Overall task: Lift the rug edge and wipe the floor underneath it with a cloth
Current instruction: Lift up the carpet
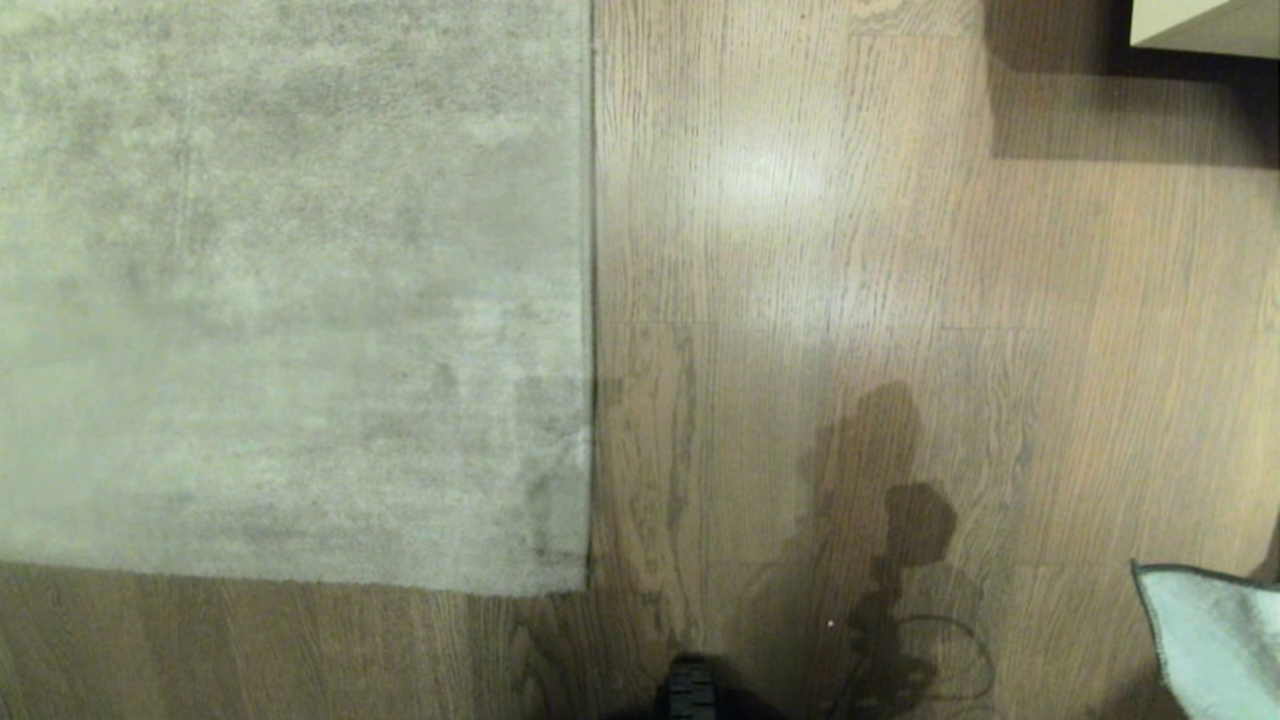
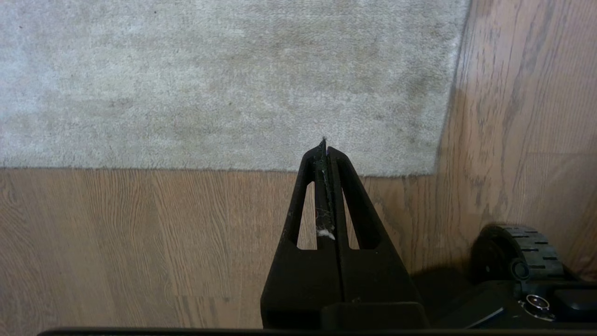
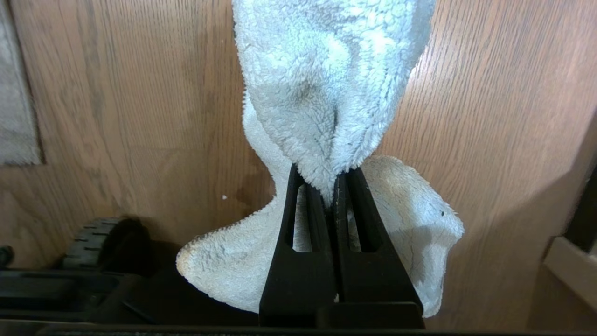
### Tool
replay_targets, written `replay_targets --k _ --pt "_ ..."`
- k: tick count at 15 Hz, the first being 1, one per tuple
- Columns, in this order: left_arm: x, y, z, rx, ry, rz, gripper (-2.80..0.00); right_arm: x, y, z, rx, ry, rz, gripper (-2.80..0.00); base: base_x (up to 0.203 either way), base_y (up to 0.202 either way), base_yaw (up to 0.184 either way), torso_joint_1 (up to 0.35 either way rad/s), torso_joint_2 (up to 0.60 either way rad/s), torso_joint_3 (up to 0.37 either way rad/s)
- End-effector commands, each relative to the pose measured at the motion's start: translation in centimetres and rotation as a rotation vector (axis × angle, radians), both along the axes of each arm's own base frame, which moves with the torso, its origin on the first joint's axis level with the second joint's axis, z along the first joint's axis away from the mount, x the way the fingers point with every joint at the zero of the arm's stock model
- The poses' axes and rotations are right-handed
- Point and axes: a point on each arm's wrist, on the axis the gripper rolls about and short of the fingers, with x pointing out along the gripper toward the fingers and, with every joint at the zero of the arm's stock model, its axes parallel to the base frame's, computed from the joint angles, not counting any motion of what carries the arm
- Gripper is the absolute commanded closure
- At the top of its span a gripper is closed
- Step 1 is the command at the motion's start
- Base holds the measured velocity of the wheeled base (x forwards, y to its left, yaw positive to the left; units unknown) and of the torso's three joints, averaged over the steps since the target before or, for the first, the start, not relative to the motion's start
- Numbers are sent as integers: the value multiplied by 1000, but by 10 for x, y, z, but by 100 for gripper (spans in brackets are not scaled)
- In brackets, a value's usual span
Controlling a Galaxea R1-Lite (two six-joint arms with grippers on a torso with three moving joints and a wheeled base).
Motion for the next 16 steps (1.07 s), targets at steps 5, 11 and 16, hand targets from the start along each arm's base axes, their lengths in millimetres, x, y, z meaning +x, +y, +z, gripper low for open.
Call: replay_targets --k 5,11,16 --pt "0 0 0 0 0 1 0 0 0 0 9 -1 0 0 0 0 0 0 0 0" --pt "0 0 0 -1 0 1 0 0 0 0 9 -1 0 0 0 0 0 0 0 0" --pt "0 0 0 -1 0 1 0 0 0 0 9 -1 0 0 0 0 0 0 0 0"
